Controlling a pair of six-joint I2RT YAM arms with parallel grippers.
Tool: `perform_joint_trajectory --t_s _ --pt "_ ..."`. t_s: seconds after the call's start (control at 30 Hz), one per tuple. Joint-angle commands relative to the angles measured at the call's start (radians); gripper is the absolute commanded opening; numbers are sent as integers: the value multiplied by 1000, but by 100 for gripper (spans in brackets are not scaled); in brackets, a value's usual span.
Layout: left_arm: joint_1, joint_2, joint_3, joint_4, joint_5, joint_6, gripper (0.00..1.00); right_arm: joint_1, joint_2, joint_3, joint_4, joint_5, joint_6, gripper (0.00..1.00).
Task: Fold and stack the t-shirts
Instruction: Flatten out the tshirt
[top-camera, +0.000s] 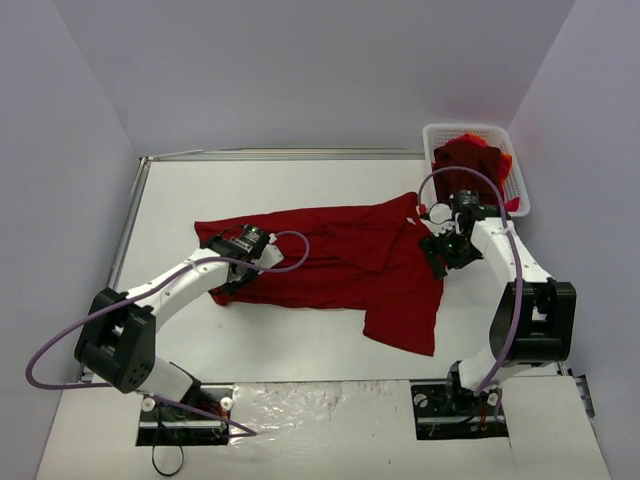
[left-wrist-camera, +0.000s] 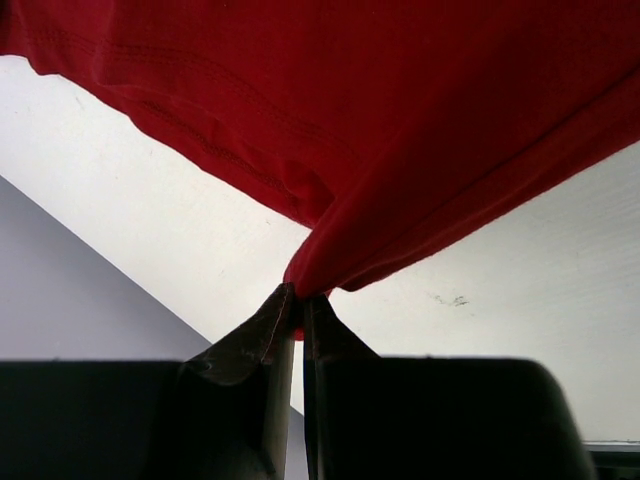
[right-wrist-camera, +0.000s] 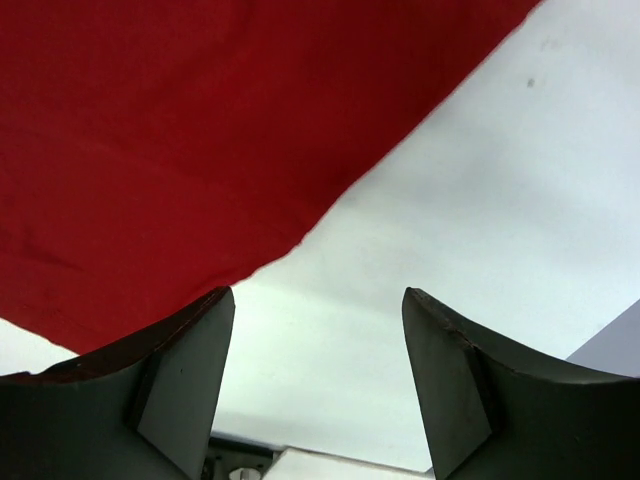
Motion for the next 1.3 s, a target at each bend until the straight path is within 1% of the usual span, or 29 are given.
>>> perform_joint_trajectory --t_s 0.0,0.13,0.23,0.57,0.9,1.0,1.1,1.13,1.17,1.2,1.27 --pt "3 -27 26 16 -33 -19 2 -56 35 -3 -111 -49 -43 64" --pt "8 -30 18 25 -39 -17 2 -76 88 -13 -150 -72 -86 63" --pt "8 -32 9 37 -40 -16 2 -84 121 -14 -181 -124 -122 63" --pt "8 -17 -2 48 -42 -19 2 -88 242 4 -189 -184 -168 61" --pt "9 -10 0 50 -45 -19 2 -104 318 20 -177 -227 -204 59" --pt "8 -7 3 48 -43 -19 2 -104 331 21 -166 -236 -208 56" --pt "8 -4 6 47 -43 -20 2 -104 338 29 -164 -250 -211 51" --pt "8 -3 6 46 -43 -20 2 -104 340 30 -164 -255 -213 44" --pt "8 -1 9 46 -45 -22 2 -105 340 35 -163 -261 -213 40" --pt "8 -1 9 45 -43 -24 2 -104 340 36 -164 -263 -213 33" --pt "8 -3 10 42 -43 -24 2 -102 340 38 -166 -267 -216 26"
